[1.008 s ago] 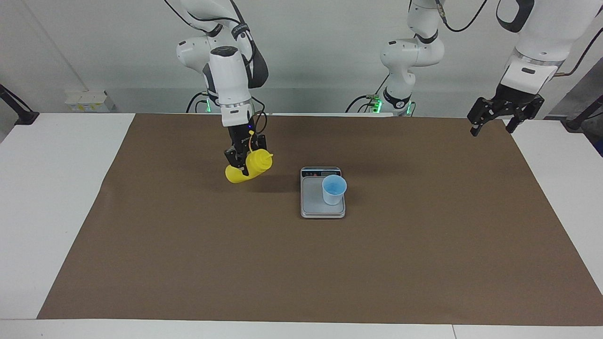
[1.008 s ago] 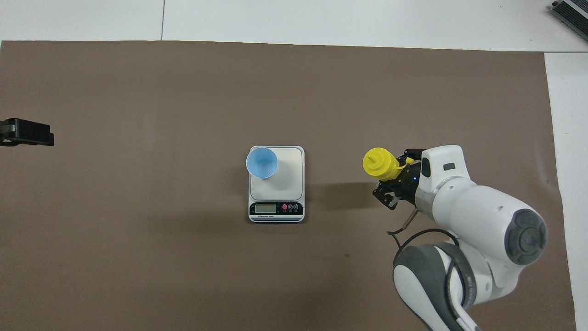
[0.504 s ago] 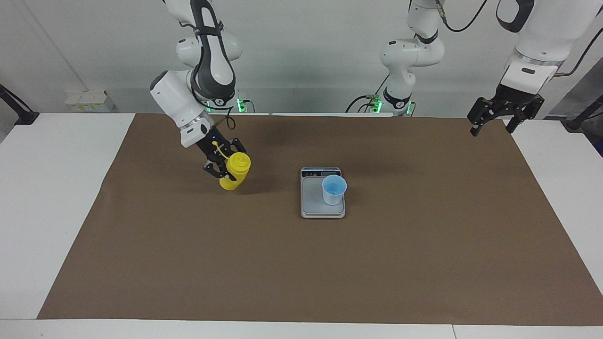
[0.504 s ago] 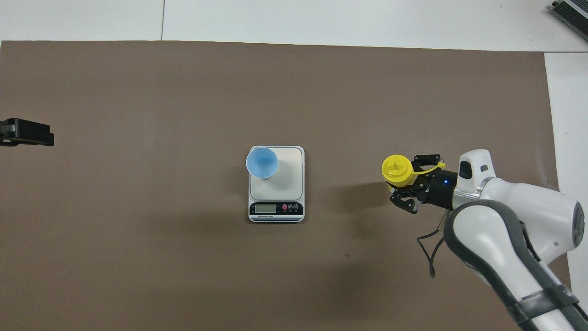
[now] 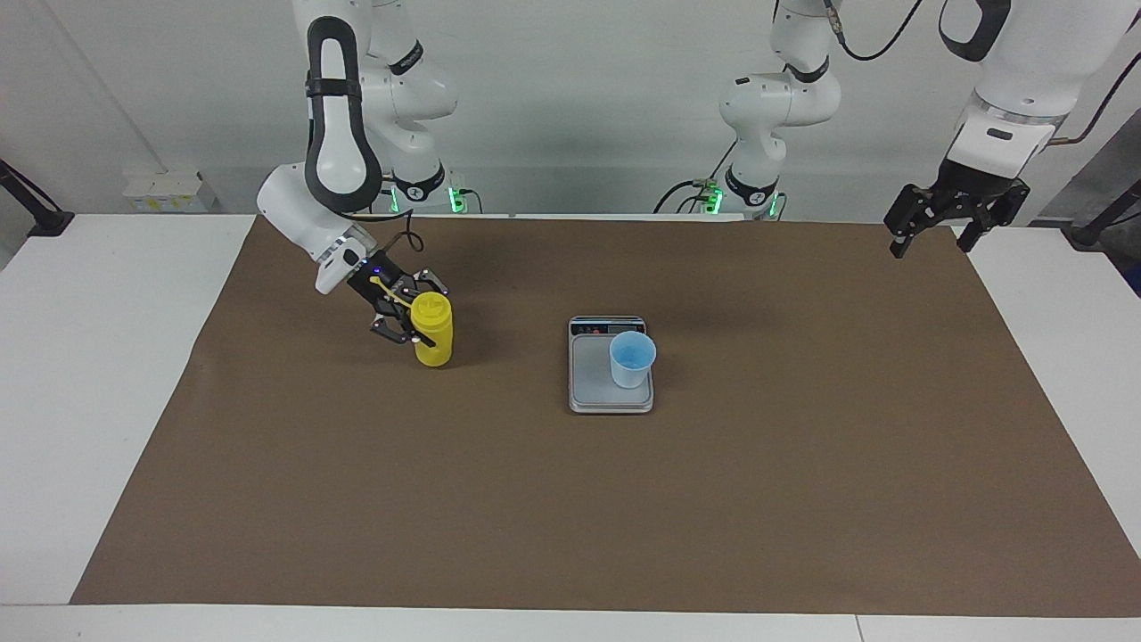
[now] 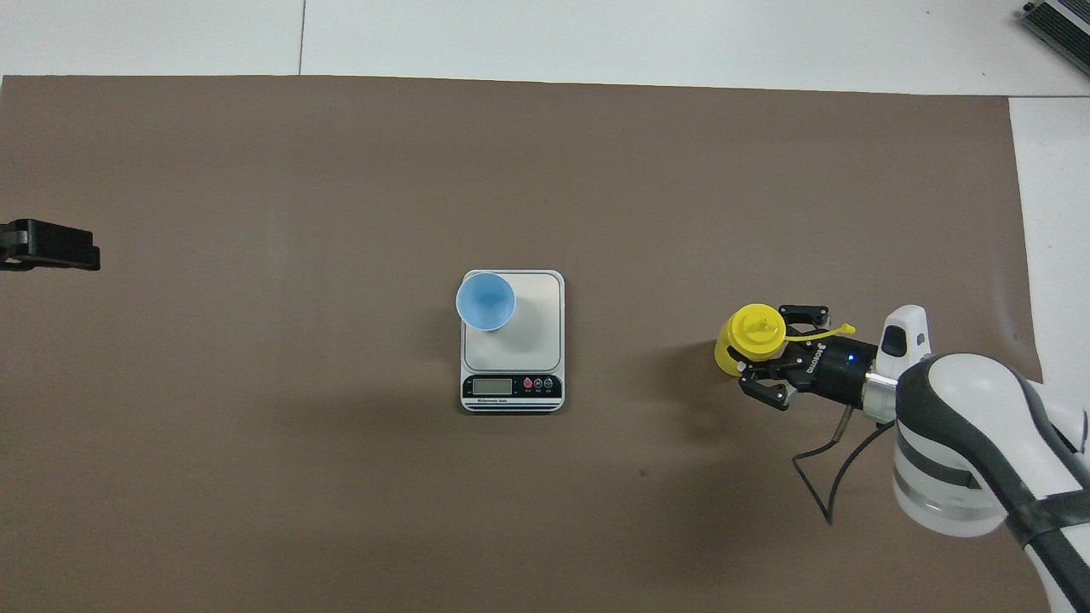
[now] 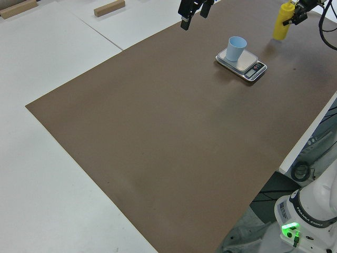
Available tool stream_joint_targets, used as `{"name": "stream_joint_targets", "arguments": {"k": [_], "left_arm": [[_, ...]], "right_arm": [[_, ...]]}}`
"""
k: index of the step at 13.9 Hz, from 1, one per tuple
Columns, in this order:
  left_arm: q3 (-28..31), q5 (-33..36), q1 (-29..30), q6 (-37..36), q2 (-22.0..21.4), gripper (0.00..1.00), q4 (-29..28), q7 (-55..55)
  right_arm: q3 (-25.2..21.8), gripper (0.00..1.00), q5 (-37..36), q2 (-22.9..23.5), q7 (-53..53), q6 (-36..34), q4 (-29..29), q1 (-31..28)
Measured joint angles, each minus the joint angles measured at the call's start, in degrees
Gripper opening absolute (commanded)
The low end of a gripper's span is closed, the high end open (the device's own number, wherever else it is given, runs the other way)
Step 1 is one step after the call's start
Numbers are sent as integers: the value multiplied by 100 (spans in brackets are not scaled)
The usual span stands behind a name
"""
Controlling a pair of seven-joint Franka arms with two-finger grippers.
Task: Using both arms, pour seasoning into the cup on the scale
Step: 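Lower the bottle onto the table and open the right gripper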
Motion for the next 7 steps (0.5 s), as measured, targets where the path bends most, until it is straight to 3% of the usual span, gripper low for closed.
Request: {"name": "stream_joint_targets", "arguments": {"k": [1,7], "left_arm": [[0,0,0,0,0,100,0,0],[0,0,0,0,0,100,0,0]], "right_arm": [[0,100,0,-2,0,-17,0,-27],[0,100,2,-51,-7,-65,-22,-135]]}}
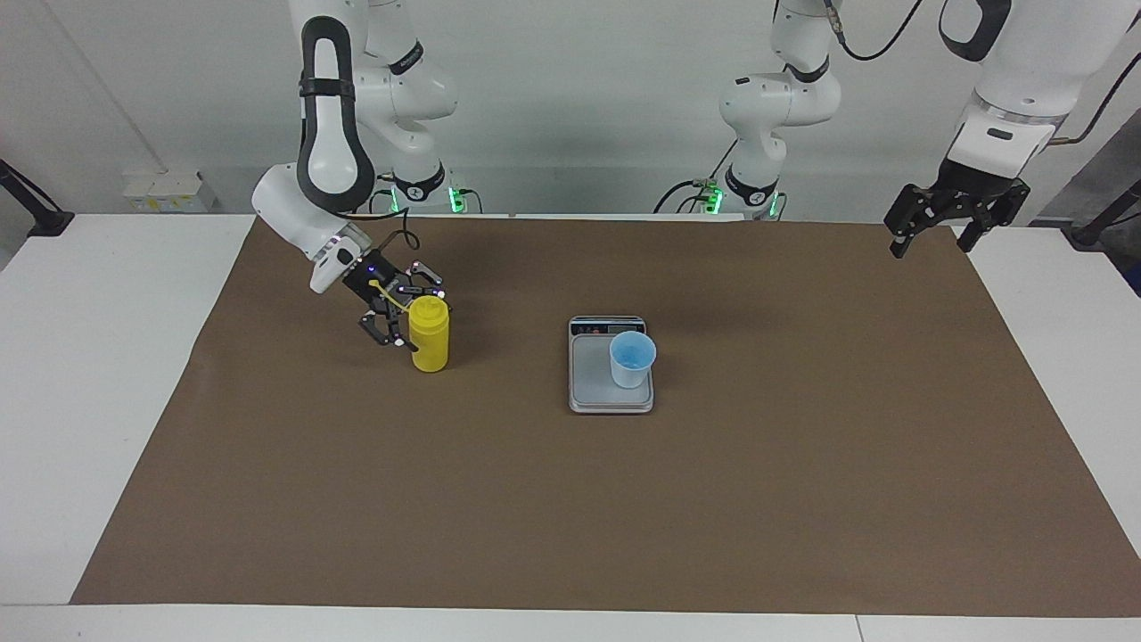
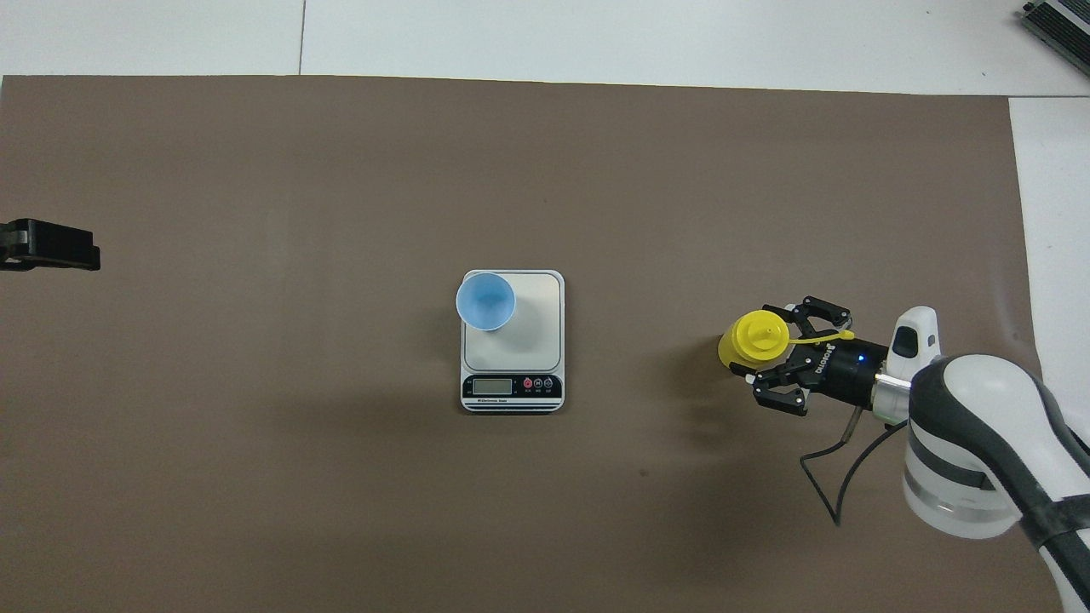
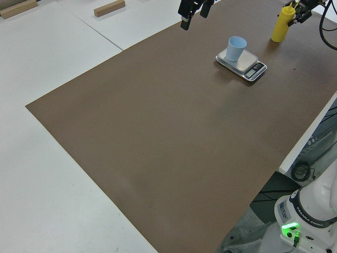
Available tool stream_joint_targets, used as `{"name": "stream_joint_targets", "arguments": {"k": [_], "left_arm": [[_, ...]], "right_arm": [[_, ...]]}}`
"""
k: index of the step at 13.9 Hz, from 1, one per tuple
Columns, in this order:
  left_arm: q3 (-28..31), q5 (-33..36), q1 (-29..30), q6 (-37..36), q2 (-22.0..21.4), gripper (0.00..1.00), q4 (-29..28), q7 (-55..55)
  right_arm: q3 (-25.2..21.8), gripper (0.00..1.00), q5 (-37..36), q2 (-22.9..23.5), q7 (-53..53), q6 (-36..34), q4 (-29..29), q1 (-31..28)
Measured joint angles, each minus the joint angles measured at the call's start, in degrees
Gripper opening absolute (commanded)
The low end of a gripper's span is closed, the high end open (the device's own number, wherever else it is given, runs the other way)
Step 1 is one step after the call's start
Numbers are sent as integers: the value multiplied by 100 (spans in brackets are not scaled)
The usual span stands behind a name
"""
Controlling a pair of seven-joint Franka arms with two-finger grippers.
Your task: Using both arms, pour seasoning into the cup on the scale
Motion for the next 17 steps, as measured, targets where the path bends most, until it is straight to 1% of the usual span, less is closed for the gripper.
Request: {"name": "stream_joint_targets", "arguments": {"k": [3,5,7,10,12,15,17], "left_arm": [[0,0,0,0,0,100,0,0],[0,0,0,0,0,100,0,0],[0,0,0,0,0,100,0,0],[0,0,0,0,0,100,0,0],[0,0,0,0,0,100,0,0],[0,0,0,0,0,100,0,0],[0,0,0,0,0,100,0,0]], "right_arm": [[-1,100,-21,-11,-250,-5,-94,-184],[-1,100,-269,-19,-433,-15,-165,-388],[-3,100,-872,-32,-454,-135,-189,-690],[-13,100,-2071,-86,-470,-490,-174,-1362],[-22,100,-2744,-128,-478,-719,-45,-1740],[-28,100,-3607,-173,-319,-906,328,-1929],[-25,100,-4193,-236,219,-1069,610,-1884]]}}
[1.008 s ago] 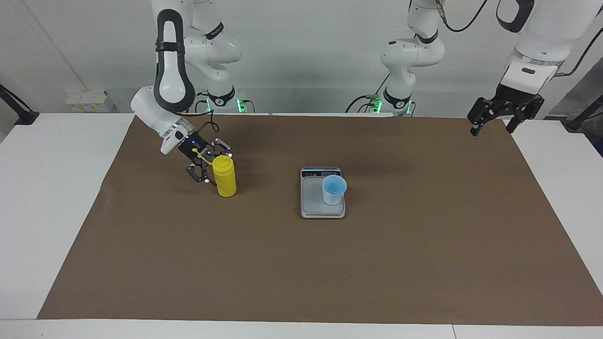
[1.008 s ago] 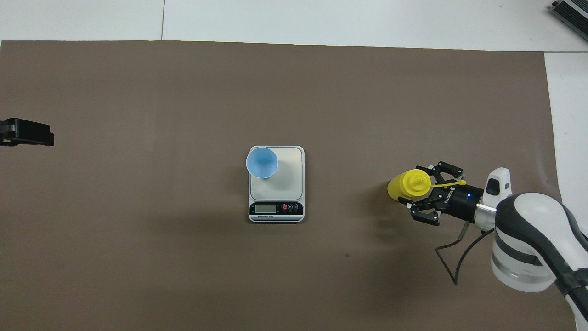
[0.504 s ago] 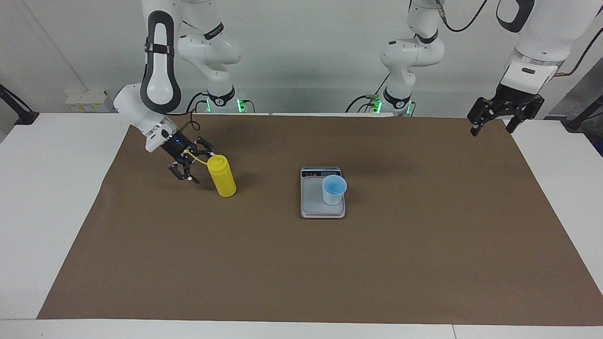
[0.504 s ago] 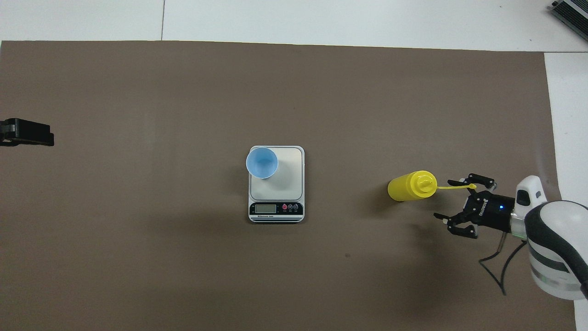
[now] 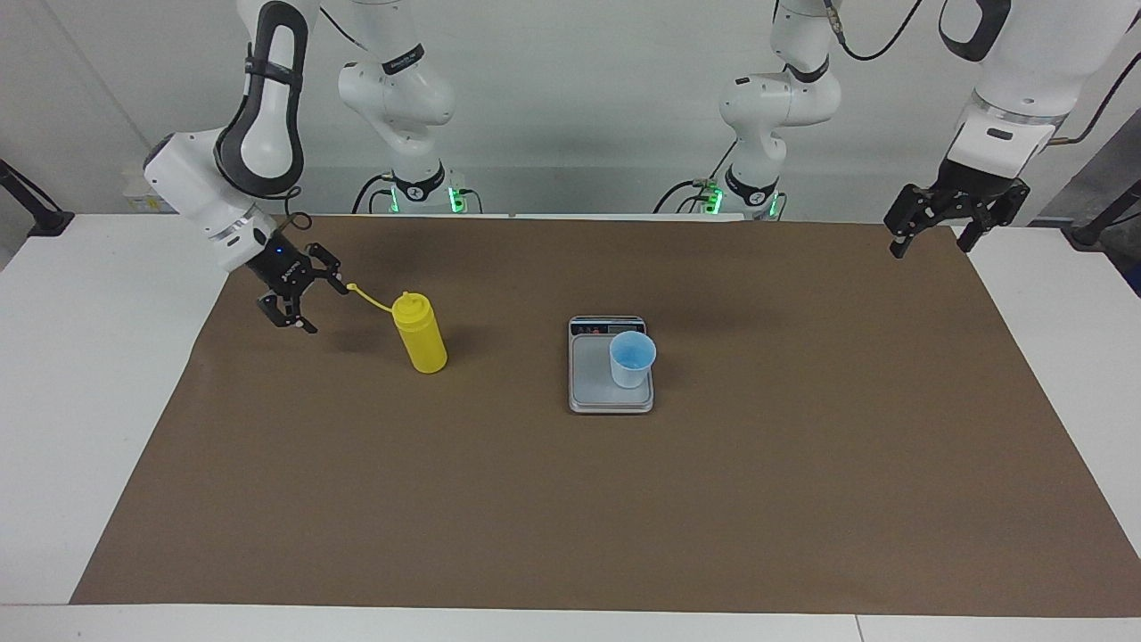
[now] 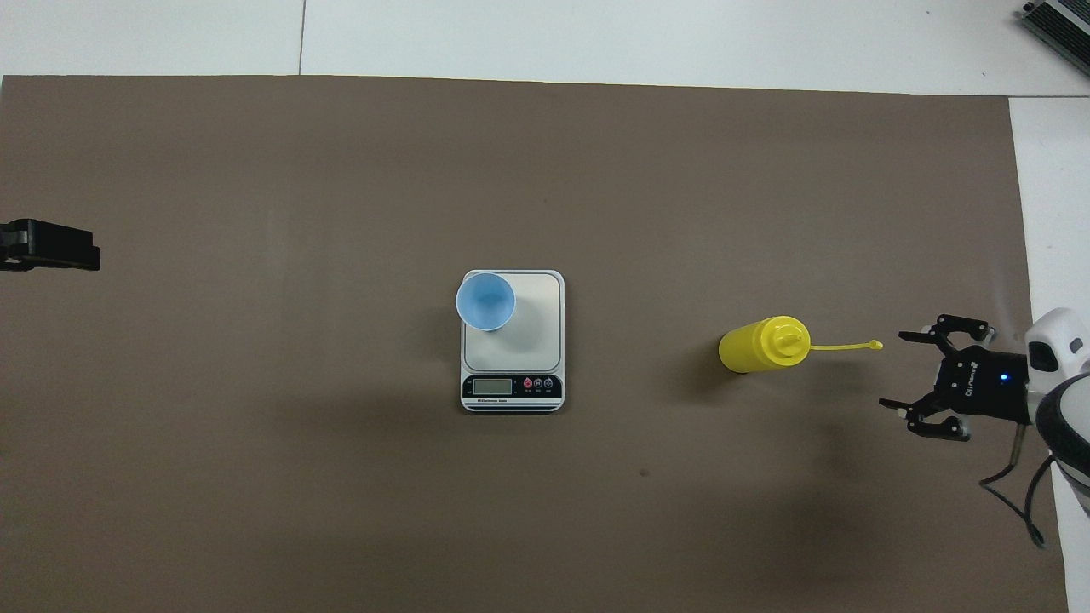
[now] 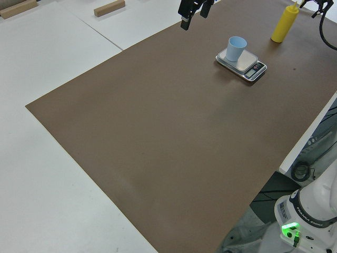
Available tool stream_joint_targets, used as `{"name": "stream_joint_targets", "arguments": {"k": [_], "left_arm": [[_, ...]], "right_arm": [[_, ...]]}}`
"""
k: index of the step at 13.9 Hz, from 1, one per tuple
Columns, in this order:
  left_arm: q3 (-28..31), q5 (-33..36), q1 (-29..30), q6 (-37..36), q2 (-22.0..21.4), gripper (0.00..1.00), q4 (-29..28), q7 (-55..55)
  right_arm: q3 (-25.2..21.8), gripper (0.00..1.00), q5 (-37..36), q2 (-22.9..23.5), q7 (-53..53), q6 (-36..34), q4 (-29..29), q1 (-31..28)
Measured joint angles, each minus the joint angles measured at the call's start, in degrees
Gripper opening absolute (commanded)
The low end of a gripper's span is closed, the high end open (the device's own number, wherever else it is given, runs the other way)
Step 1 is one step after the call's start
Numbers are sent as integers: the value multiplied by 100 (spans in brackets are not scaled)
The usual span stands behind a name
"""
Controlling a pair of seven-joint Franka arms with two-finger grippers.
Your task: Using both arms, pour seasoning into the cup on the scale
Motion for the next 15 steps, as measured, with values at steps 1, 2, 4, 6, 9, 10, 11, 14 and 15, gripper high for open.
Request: {"name": "stream_joint_targets", "arguments": {"k": [1,2,4,6,9,10,11,14,15], "left_arm": [[0,0,0,0,0,100,0,0],[0,0,0,0,0,100,0,0],[0,0,0,0,0,100,0,0],[0,0,0,0,0,100,0,0],[0,0,0,0,0,100,0,0],[0,0,0,0,0,100,0,0],[0,0,0,0,0,100,0,0],[0,0,0,0,0,100,0,0],[0,0,0,0,0,100,0,0]], "right_arm": [[19,100,-318,-47,383,-159,155,26],[48,100,-676,-97,838,-348,327,65],[69,100,-1099,-178,1655,-639,607,252],[79,100,-1202,-219,2296,-741,821,467],[87,100,-1621,-220,3318,-975,1184,840],[91,100,-1823,-219,3780,-1133,1349,984],[96,100,-2049,-219,4323,-1331,1543,1143],[109,100,-2677,-217,5921,-1815,2048,1569],[111,100,-2816,-214,6458,-2004,2223,1653]]}}
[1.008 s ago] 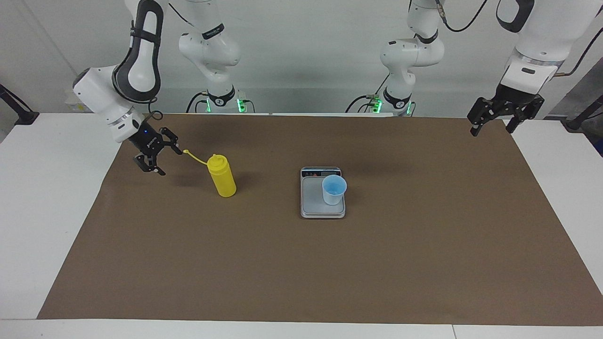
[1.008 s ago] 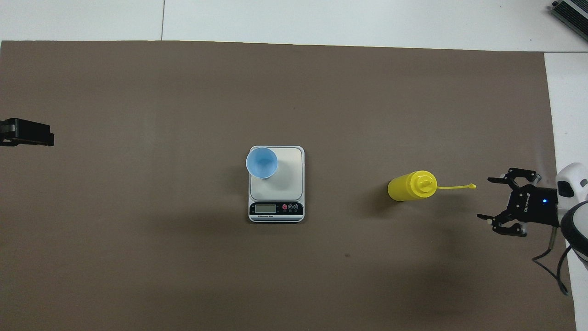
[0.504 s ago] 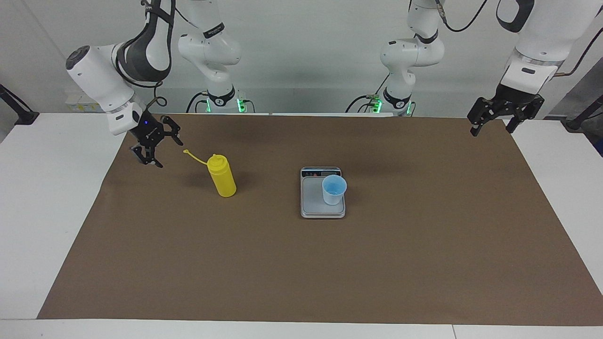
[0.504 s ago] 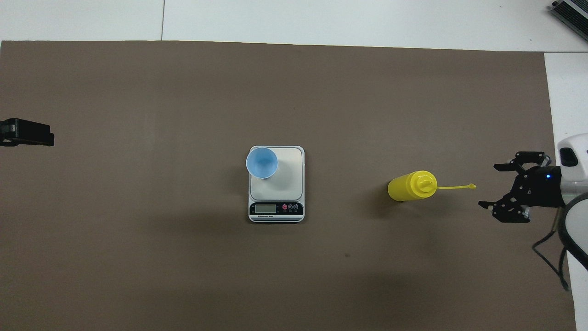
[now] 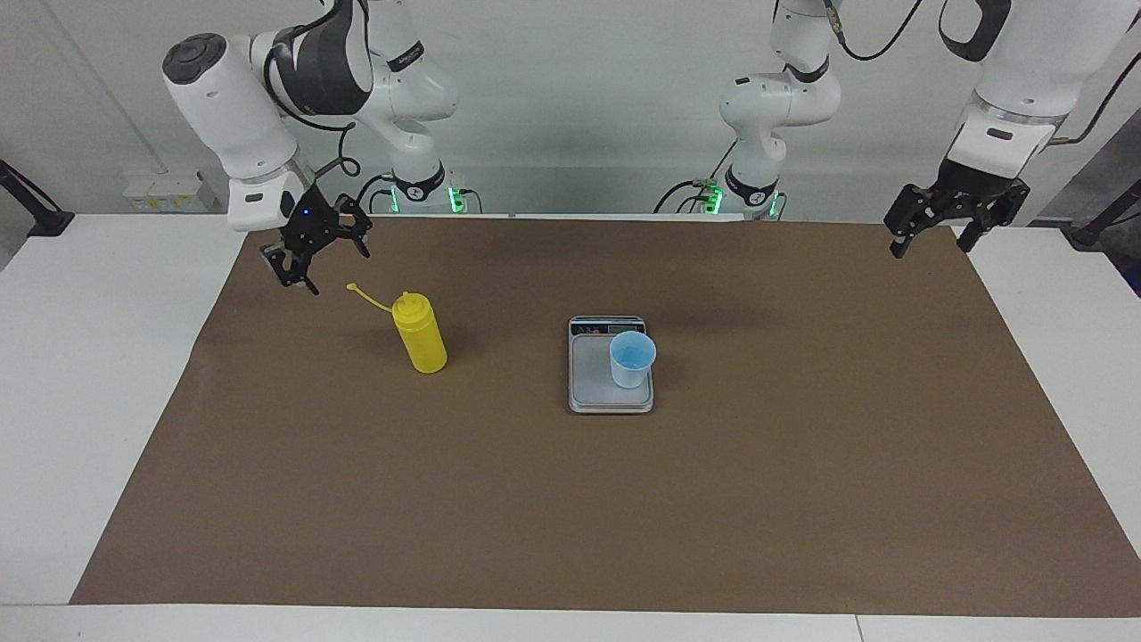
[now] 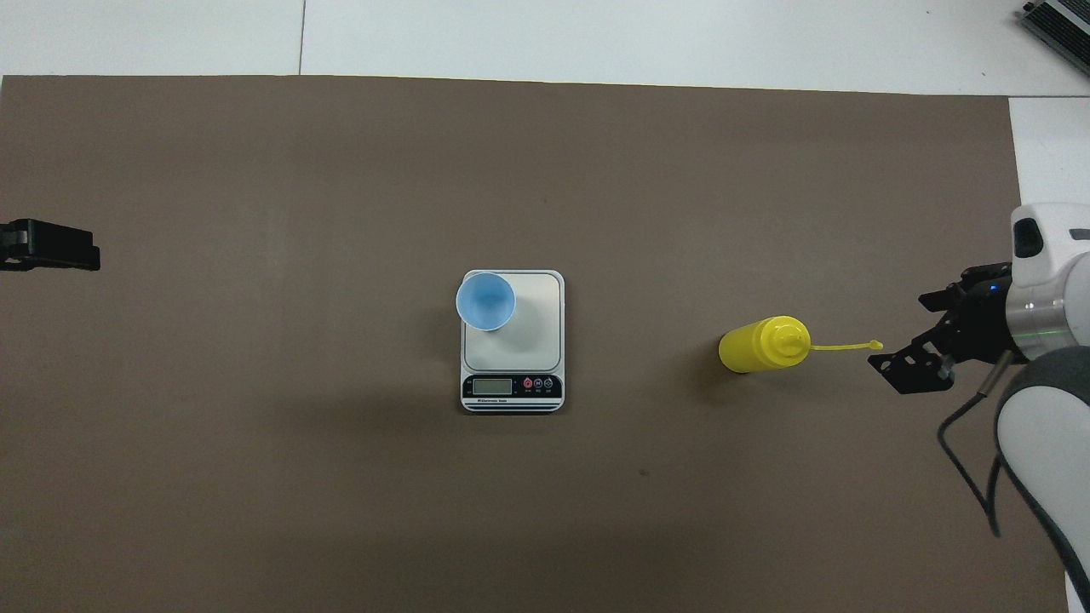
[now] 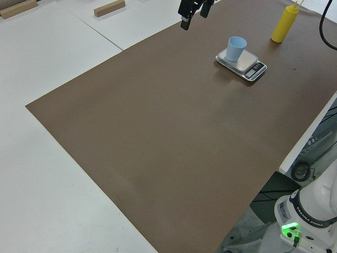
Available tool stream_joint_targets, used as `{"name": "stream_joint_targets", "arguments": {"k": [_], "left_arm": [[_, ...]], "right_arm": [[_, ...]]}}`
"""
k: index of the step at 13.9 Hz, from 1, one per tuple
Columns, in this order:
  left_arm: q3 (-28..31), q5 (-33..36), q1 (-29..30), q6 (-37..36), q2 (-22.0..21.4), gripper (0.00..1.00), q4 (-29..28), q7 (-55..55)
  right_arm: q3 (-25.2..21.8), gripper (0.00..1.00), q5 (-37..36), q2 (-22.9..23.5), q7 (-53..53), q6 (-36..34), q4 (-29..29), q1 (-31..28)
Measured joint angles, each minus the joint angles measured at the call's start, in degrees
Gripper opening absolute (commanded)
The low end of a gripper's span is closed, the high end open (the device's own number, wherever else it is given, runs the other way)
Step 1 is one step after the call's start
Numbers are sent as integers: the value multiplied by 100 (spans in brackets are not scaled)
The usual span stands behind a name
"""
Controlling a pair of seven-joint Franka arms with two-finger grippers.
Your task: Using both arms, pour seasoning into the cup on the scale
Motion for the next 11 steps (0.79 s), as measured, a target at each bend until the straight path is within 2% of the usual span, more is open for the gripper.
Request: {"name": "stream_joint_targets", "arguments": {"k": [5,9,11], "left_arm": [[0,0,0,0,0,100,0,0],[0,0,0,0,0,100,0,0],[0,0,0,0,0,100,0,0]], "right_arm": [[1,100,-347,194,2406,-744,952,115],[2,100,-376,412,4457,-900,1540,273],[-4,100,-403,502,5005,-975,1784,285]]}}
